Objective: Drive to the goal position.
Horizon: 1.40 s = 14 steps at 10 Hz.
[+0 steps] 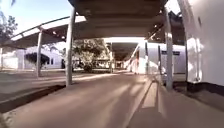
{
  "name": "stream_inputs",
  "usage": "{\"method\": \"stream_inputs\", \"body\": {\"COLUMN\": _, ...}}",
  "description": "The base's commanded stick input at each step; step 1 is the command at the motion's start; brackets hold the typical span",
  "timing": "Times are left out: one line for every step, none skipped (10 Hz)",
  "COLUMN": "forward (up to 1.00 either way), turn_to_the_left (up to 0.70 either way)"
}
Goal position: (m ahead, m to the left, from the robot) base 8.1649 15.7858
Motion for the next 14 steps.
{"method": "stream_inputs", "body": {"forward": 0.70, "turn_to_the_left": 0.00}}
{"method": "stream_inputs", "body": {"forward": 0.70, "turn_to_the_left": 0.00}}
{"method": "stream_inputs", "body": {"forward": 0.70, "turn_to_the_left": 0.00}}
{"method": "stream_inputs", "body": {"forward": 0.70, "turn_to_the_left": 0.00}}
{"method": "stream_inputs", "body": {"forward": 0.70, "turn_to_the_left": 0.00}}
{"method": "stream_inputs", "body": {"forward": 0.70, "turn_to_the_left": 0.00}}
{"method": "stream_inputs", "body": {"forward": 0.70, "turn_to_the_left": 0.00}}
{"method": "stream_inputs", "body": {"forward": 0.70, "turn_to_the_left": 0.00}}
{"method": "stream_inputs", "body": {"forward": 0.70, "turn_to_the_left": 0.00}}
{"method": "stream_inputs", "body": {"forward": 0.70, "turn_to_the_left": 0.00}}
{"method": "stream_inputs", "body": {"forward": 0.70, "turn_to_the_left": 0.00}}
{"method": "stream_inputs", "body": {"forward": 0.70, "turn_to_the_left": 0.00}}
{"method": "stream_inputs", "body": {"forward": 0.70, "turn_to_the_left": 0.00}}
{"method": "stream_inputs", "body": {"forward": 0.70, "turn_to_the_left": 0.00}}
